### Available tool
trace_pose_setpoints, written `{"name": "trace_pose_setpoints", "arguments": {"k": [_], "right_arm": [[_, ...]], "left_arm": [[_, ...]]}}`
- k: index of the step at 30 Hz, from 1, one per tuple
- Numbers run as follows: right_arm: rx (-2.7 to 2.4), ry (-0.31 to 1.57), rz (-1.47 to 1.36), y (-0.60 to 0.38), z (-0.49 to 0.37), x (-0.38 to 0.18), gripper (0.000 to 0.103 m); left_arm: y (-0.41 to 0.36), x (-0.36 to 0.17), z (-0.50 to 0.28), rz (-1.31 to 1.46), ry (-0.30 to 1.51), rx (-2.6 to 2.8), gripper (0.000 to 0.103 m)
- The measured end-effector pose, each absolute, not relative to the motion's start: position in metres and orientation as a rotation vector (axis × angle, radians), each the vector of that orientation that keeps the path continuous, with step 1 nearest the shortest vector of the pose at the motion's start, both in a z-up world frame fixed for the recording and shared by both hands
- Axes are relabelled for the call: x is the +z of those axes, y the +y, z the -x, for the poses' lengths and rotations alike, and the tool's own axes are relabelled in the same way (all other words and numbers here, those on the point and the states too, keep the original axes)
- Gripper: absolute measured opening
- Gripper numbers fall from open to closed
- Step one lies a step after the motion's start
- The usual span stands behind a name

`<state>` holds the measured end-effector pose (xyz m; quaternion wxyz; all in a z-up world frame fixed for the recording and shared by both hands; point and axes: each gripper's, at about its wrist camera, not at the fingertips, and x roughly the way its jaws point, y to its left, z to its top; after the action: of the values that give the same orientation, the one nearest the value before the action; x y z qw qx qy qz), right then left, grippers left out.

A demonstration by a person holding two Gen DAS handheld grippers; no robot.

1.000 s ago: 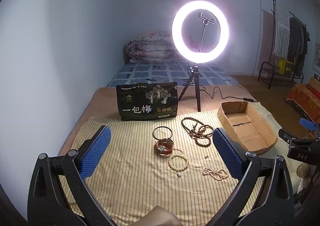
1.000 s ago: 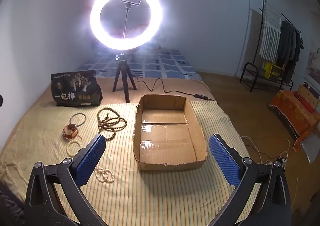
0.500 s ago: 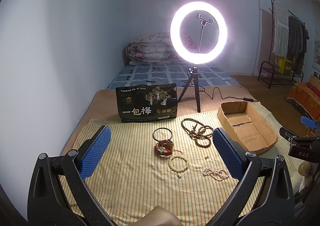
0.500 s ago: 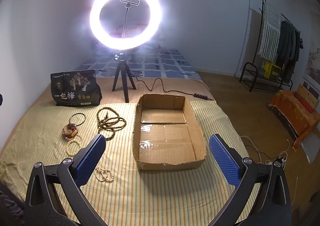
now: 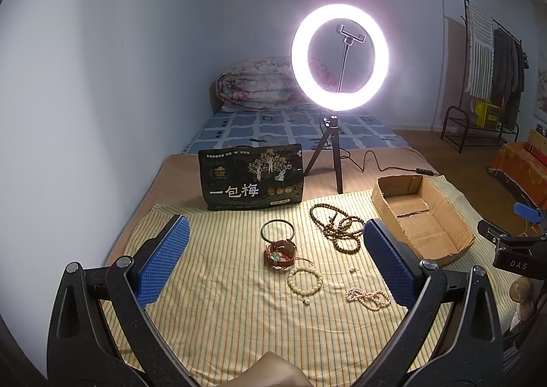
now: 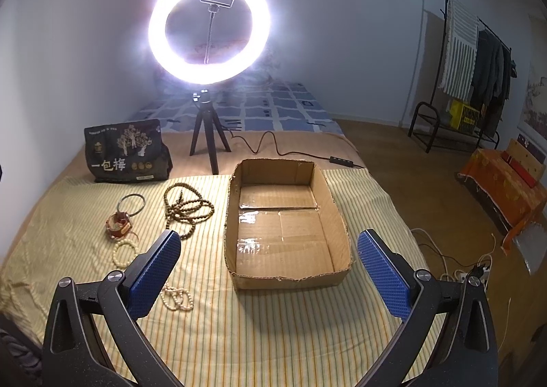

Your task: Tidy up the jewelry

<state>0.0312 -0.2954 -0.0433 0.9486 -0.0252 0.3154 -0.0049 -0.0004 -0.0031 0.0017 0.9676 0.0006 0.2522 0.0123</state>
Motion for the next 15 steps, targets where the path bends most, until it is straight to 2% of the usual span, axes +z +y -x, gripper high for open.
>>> {"name": "trace_pose_setpoints", "arguments": {"k": [15], "right_arm": [[-0.008, 0.648, 0.044, -0.2941, -0.0312, -0.0449, 0.103]], "left_arm": [[-0.0041, 0.0003, 0.0014, -0.001, 0.508, 0.024, 0.103]]}}
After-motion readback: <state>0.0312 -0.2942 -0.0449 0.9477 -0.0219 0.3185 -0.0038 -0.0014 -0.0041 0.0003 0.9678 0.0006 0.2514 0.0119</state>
